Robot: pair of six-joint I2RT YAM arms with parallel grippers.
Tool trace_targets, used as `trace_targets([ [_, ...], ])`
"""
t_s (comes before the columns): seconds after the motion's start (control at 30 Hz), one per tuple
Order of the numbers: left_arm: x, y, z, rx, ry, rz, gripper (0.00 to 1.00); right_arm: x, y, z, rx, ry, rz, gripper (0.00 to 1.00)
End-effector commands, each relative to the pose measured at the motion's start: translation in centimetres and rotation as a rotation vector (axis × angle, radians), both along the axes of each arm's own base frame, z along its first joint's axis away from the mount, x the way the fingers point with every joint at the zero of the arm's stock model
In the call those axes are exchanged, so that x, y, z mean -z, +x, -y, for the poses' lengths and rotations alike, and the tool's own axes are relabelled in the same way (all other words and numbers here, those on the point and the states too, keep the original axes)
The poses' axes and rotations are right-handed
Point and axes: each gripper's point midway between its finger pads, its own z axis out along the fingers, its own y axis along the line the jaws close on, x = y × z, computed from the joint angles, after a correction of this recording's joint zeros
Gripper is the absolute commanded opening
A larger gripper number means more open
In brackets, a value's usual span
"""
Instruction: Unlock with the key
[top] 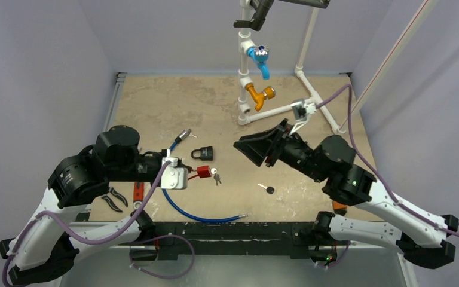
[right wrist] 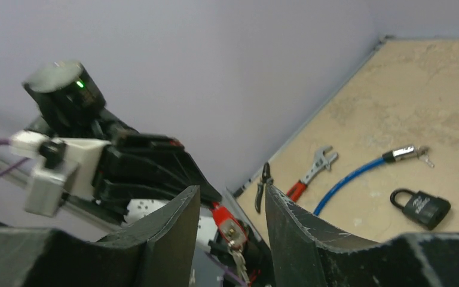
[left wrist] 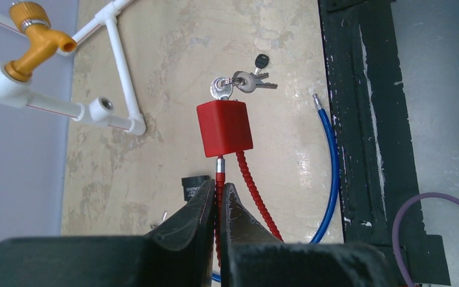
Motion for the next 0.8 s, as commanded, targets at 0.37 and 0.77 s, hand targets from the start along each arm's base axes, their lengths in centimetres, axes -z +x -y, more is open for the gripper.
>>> trace_targets([
  [0.37,-1.9,-0.1,0.0,0.072,-0.016,0.112,0.0,4.4,-3.0,-6.4,-0.357,-0.022,-0.144,0.12],
  [0.77,-1.3,-0.9,0.4,0.118,-0.009,0.067,0.0,4.1,-3.5,-7.2,-0.461,-0.291,0.167,0.66],
])
